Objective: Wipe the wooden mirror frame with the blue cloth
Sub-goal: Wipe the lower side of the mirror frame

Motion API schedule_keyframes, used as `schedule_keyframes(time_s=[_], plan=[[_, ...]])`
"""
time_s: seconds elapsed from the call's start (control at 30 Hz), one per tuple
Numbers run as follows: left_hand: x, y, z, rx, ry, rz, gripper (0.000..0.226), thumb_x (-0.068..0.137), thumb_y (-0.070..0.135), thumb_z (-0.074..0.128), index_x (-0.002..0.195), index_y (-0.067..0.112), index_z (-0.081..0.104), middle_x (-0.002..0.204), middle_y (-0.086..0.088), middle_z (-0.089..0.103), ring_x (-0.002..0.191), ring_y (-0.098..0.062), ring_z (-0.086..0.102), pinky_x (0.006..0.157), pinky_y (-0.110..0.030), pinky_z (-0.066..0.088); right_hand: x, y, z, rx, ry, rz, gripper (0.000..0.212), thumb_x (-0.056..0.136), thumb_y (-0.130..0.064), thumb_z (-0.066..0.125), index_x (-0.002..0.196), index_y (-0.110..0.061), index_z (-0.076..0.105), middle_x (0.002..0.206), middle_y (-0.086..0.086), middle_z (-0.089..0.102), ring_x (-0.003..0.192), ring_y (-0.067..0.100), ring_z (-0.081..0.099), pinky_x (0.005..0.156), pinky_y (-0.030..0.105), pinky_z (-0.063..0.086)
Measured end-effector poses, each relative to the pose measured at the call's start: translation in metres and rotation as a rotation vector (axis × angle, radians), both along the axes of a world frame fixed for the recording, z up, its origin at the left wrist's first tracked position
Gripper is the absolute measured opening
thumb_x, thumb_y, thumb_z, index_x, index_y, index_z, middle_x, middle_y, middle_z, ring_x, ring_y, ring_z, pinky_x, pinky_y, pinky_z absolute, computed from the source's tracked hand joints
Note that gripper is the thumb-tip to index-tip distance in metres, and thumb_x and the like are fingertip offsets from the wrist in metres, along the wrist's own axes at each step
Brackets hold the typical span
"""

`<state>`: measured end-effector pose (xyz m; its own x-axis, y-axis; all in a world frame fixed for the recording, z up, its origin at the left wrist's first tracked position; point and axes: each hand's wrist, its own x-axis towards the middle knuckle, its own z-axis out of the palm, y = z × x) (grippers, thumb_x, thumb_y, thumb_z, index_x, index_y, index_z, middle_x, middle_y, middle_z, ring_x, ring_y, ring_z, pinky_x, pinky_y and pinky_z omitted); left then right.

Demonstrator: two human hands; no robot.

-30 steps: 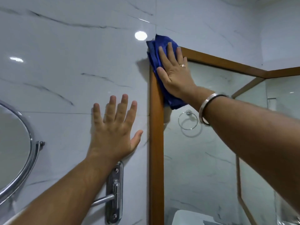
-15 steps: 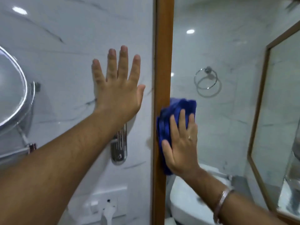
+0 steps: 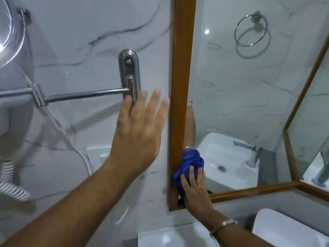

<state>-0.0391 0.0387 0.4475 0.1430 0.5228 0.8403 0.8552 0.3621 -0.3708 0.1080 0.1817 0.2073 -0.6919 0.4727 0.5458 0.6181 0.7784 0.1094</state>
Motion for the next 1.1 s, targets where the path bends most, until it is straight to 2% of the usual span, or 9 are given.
schedule_keyframes(time_s=[0.13, 0.23, 0.3, 0.43, 0.63, 0.73, 0.9, 1.0, 1.1], plan=[[0.019, -0.028, -0.083, -0.18, -0.086, -0.284, 0.036, 0.086, 0.018, 0.059, 0.121, 0.015, 0.063, 0.111, -0.006, 0.071, 0.094, -0.028, 0.065, 0.08, -0.042, 0.046, 0.029, 0.016, 0.004, 0.084, -0.079, 0.194, 0.104, 0.051, -0.007, 0.085, 0.142, -0.018, 0.035, 0.151, 0.015, 0.033, 0.135, 0.053, 0.028, 0.102, 0.064, 0.028], [0.026, -0.018, -0.116, -0.305, -0.139, -0.269, 0.023, 0.087, 0.023, 0.061, 0.108, 0.018, 0.069, 0.097, -0.002, 0.071, 0.078, -0.023, 0.066, 0.065, -0.038, 0.049, 0.041, 0.023, 0.009, 0.053, -0.186, 0.285, 0.105, 0.062, -0.028, 0.083, 0.149, -0.018, 0.025, 0.152, 0.011, 0.031, 0.14, 0.046, 0.024, 0.106, 0.061, 0.032], [0.032, 0.005, -0.122, -0.286, -0.074, -0.197, 0.028, 0.09, 0.028, 0.061, 0.116, 0.019, 0.068, 0.117, -0.005, 0.07, 0.097, -0.026, 0.068, 0.078, -0.04, 0.044, 0.047, 0.028, 0.014, -0.003, -0.144, 0.348, 0.092, 0.083, -0.047, 0.064, 0.152, -0.018, 0.012, 0.156, 0.01, 0.024, 0.146, 0.038, 0.01, 0.114, 0.056, 0.027], [0.038, 0.053, -0.115, -0.248, 0.207, -0.122, 0.041, 0.099, 0.034, 0.047, 0.138, 0.023, 0.056, 0.159, -0.011, 0.035, 0.143, -0.027, 0.042, 0.111, -0.046, 0.028, 0.052, 0.035, 0.017, -0.132, -0.057, 0.396, 0.071, 0.099, -0.044, 0.036, 0.154, -0.016, 0.0, 0.161, 0.01, 0.011, 0.15, 0.034, -0.001, 0.121, 0.05, 0.012], [0.033, 0.079, -0.094, -0.326, 0.519, -0.206, 0.053, 0.105, 0.009, 0.018, 0.136, 0.023, 0.059, 0.159, -0.006, 0.026, 0.147, -0.022, 0.026, 0.118, -0.049, 0.005, 0.054, 0.025, -0.003, -0.181, 0.248, 0.085, 0.075, 0.096, -0.043, 0.042, 0.153, -0.012, 0.004, 0.159, 0.018, 0.013, 0.148, 0.035, 0.01, 0.12, 0.045, 0.018], [0.039, 0.08, -0.093, -0.434, 0.602, -0.176, 0.053, 0.096, 0.006, 0.027, 0.132, 0.022, 0.063, 0.162, -0.01, 0.015, 0.149, -0.027, 0.011, 0.119, -0.052, -0.001, 0.053, 0.017, -0.014, -0.318, 0.532, -0.173, 0.056, 0.087, -0.038, 0.059, 0.136, -0.015, 0.042, 0.156, 0.017, 0.026, 0.142, 0.035, 0.029, 0.109, 0.042, 0.033], [0.048, 0.068, -0.089, -0.423, 0.615, -0.258, 0.071, 0.097, -0.006, 0.01, 0.108, 0.021, 0.075, 0.154, -0.005, 0.046, 0.143, -0.024, 0.041, 0.122, -0.05, 0.016, 0.056, 0.005, -0.011, -0.407, 0.6, -0.235, 0.013, 0.079, -0.027, 0.067, 0.088, -0.023, 0.058, 0.121, 0.005, 0.056, 0.109, 0.026, 0.055, 0.088, 0.043, 0.044], [0.04, 0.049, -0.105, -0.493, 0.505, -0.411, 0.03, 0.095, 0.005, 0.045, 0.088, 0.02, 0.07, 0.125, -0.008, 0.068, 0.117, -0.029, 0.063, 0.101, -0.045, 0.052, 0.082, 0.001, -0.002, -0.53, 0.621, -0.036, 0.018, 0.075, -0.02, 0.064, 0.081, -0.032, 0.052, 0.087, -0.012, 0.058, 0.081, 0.013, 0.056, 0.071, 0.032, 0.044], [0.028, 0.013, -0.139, -0.769, 0.23, -0.529, 0.009, 0.081, 0.012, 0.066, 0.08, 0.021, 0.066, 0.082, -0.002, 0.069, 0.073, -0.025, 0.065, 0.063, -0.038, 0.053, 0.111, -0.006, 0.0, -0.78, 0.546, 0.154, 0.021, 0.075, -0.022, 0.062, 0.08, -0.039, 0.051, 0.078, -0.021, 0.059, 0.074, -0.004, 0.056, 0.069, 0.015, 0.041]])
